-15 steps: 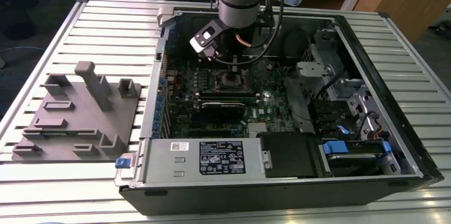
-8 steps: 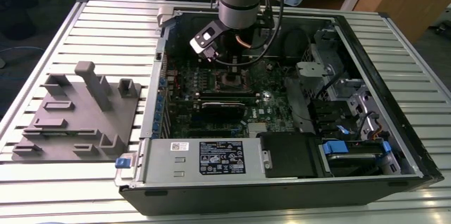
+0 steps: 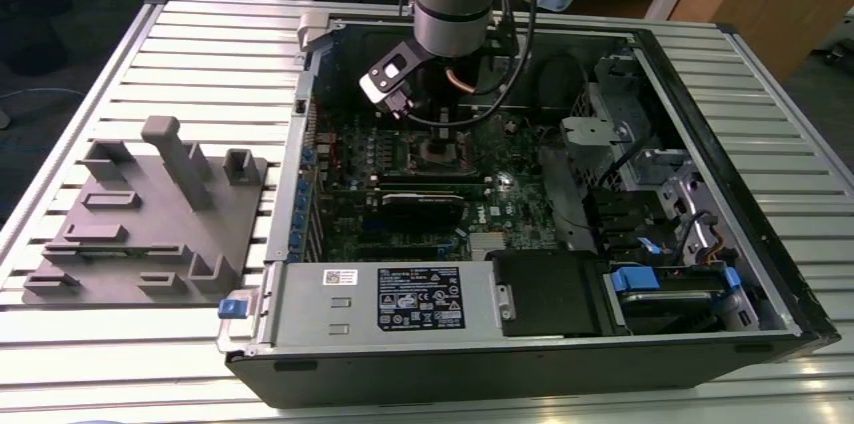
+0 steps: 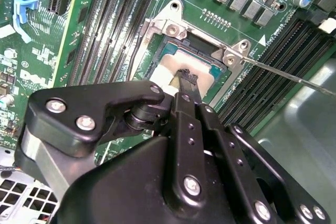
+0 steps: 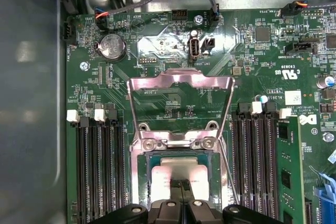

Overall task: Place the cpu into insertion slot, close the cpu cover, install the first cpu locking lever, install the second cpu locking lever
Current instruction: 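Place the cpu into insertion slot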

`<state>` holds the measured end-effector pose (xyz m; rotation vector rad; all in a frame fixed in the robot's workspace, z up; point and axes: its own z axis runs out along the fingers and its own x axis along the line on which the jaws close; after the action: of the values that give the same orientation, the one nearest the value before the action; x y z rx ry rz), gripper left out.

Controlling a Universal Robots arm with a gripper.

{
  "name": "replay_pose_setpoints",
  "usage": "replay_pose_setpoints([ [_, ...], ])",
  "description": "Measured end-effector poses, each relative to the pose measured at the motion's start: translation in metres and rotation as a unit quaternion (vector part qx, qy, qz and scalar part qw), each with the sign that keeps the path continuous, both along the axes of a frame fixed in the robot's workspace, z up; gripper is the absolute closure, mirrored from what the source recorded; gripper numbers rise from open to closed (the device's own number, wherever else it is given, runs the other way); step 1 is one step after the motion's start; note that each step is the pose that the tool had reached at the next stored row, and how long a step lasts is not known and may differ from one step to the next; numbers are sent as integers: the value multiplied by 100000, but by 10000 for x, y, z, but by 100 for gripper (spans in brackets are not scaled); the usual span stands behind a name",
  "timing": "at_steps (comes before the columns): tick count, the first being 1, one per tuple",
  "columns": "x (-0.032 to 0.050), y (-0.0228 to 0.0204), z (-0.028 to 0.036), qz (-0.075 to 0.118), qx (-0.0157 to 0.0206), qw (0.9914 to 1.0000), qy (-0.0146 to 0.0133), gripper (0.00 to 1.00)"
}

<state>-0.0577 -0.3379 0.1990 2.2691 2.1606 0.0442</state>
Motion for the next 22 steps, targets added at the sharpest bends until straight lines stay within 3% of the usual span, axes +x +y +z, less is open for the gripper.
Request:
replay_pose_setpoints([
  [17,1,1,-13,-3,43,100000,-35,89],
  [19,3,6,5,-3,177,100000,-113,89],
  [22,1,2,76,-4,52,100000,-35,89],
])
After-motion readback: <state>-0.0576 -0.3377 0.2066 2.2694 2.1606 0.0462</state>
